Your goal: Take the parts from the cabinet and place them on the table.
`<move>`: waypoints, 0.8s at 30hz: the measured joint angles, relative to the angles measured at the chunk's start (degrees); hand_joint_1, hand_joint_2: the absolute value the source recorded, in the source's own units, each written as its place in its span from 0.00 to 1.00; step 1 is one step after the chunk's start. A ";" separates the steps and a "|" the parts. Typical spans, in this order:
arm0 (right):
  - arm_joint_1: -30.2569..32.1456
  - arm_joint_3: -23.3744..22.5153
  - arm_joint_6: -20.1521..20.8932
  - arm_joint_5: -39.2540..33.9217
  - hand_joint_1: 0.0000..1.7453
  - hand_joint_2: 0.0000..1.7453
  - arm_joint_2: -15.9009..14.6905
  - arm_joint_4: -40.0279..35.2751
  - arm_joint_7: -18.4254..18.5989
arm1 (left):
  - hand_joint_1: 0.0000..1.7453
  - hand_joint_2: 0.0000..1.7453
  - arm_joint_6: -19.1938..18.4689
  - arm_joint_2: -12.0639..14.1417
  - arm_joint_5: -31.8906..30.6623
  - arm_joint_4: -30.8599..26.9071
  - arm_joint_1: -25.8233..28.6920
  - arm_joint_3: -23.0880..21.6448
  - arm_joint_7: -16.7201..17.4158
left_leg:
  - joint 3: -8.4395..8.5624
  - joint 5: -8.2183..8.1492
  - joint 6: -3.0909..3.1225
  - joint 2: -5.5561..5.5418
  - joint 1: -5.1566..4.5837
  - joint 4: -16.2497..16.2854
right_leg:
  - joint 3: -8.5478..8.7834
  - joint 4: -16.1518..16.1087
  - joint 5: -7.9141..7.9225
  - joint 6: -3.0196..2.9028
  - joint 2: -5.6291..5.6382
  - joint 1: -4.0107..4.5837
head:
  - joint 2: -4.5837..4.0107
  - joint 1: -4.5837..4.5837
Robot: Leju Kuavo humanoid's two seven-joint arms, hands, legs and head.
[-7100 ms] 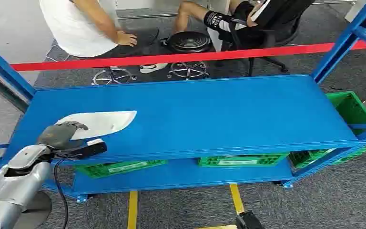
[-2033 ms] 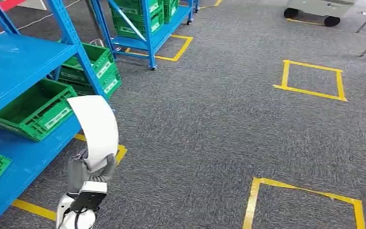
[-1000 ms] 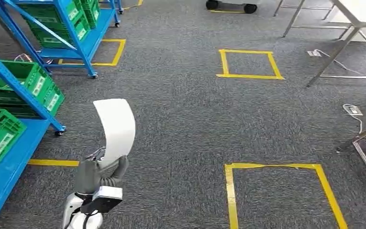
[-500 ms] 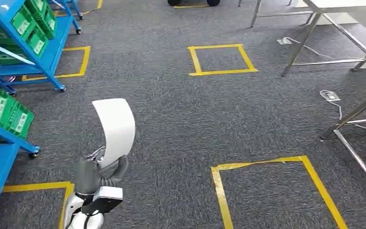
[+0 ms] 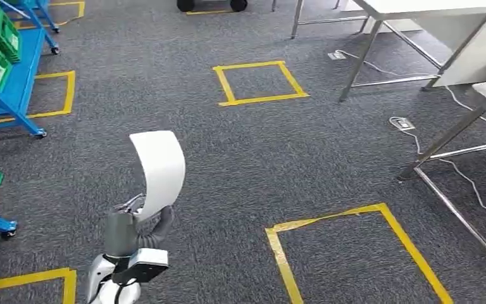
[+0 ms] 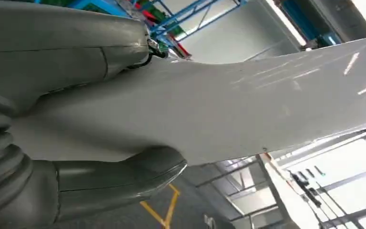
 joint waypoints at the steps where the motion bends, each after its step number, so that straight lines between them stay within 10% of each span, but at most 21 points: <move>1: -0.04 -0.24 -0.06 0.13 0.00 0.00 0.00 0.11 -0.06 | 1.00 1.00 -0.07 0.02 -0.04 0.04 0.00 0.00 -0.02 | 0.28 -0.29 -0.01 0.43 -0.05 0.01 | -1.44 1.60 0.30 0.04 -0.14 -0.05 | 0.00 -0.07; 5: -0.13 -0.94 -0.39 0.55 0.00 0.00 0.00 0.52 -0.39 | 1.00 1.00 -0.07 -0.07 -0.09 0.07 0.00 0.00 -0.02 | 2.69 -1.92 -0.43 2.00 -0.09 0.00 | 4.62 -13.72 10.85 -0.21 -2.55 -0.06 | 0.00 0.02; 6: -0.32 -1.01 -0.41 0.57 0.00 0.00 0.02 0.68 -0.41 | 1.00 1.00 -0.07 -0.04 -0.13 0.07 0.00 0.00 -0.02 | 3.04 -2.25 -0.82 2.28 -0.55 0.03 | 5.35 -15.02 10.26 -0.24 -3.91 0.50 | 0.00 -0.04; 10: -0.49 -1.31 -0.46 0.68 0.00 0.00 0.04 0.90 -0.52 | 1.00 1.00 -0.07 -0.09 -0.15 0.07 -0.06 -0.02 -0.02 | 3.25 -2.51 -1.87 3.69 -0.33 -0.17 | 5.36 -15.46 10.68 -1.84 -1.50 0.65 | 0.00 -0.07; 12: -0.45 -1.38 -0.63 0.98 0.00 0.00 0.09 0.98 -0.72 | 1.00 1.00 -0.07 -0.11 -0.20 0.07 -0.09 0.00 -0.02 | 2.78 -4.18 -2.44 1.86 -0.15 1.70 | 5.99 -16.10 10.94 -2.51 -0.54 0.19 | 0.00 -0.33; 16: -0.73 -1.73 -1.42 3.08 0.00 0.00 0.33 1.09 -0.94 | 1.00 1.00 -0.33 0.46 0.32 -0.02 1.08 0.65 0.28 | -5.51 -10.31 -2.55 -0.14 -0.21 17.25 | 5.99 -16.12 10.83 -3.09 1.70 0.22 | 0.00 -0.63; 18: -0.65 -1.84 -1.62 3.98 0.00 0.00 0.46 1.09 -0.92 | 1.00 1.00 -1.05 0.77 1.40 -0.64 2.01 1.36 0.17 | -4.77 -6.93 -2.31 -0.29 -0.23 14.35 | 6.10 -16.11 10.83 -3.08 3.08 0.23 | 0.00 -0.63; 20: -0.68 -2.32 -1.62 4.85 0.00 0.00 0.57 1.11 -0.85 | 1.00 1.00 -1.88 0.92 1.92 -1.49 2.32 2.03 0.13 | -0.46 -1.76 -2.03 -1.45 -0.15 5.05 | 6.27 -16.08 10.83 -2.92 4.33 0.18 | 0.00 -0.63; 21: -0.69 -2.38 -1.62 5.05 0.00 0.00 0.59 1.11 -0.85 | 1.00 1.00 -2.14 1.00 2.07 -1.75 2.36 2.18 0.09 | 1.32 -0.86 -1.97 -4.37 0.08 1.40 | 6.06 -15.95 10.81 -2.59 4.69 0.20 | 0.00 -0.63; 24: -0.76 -2.82 -1.62 6.12 0.00 0.00 0.57 1.16 -0.83 | 1.00 1.00 -4.20 1.07 3.83 -2.25 2.78 2.69 0.02 | 1.61 -1.45 -1.59 -4.26 -0.11 0.11 | 5.37 -15.65 10.88 -1.63 5.89 0.09 | 0.00 -0.66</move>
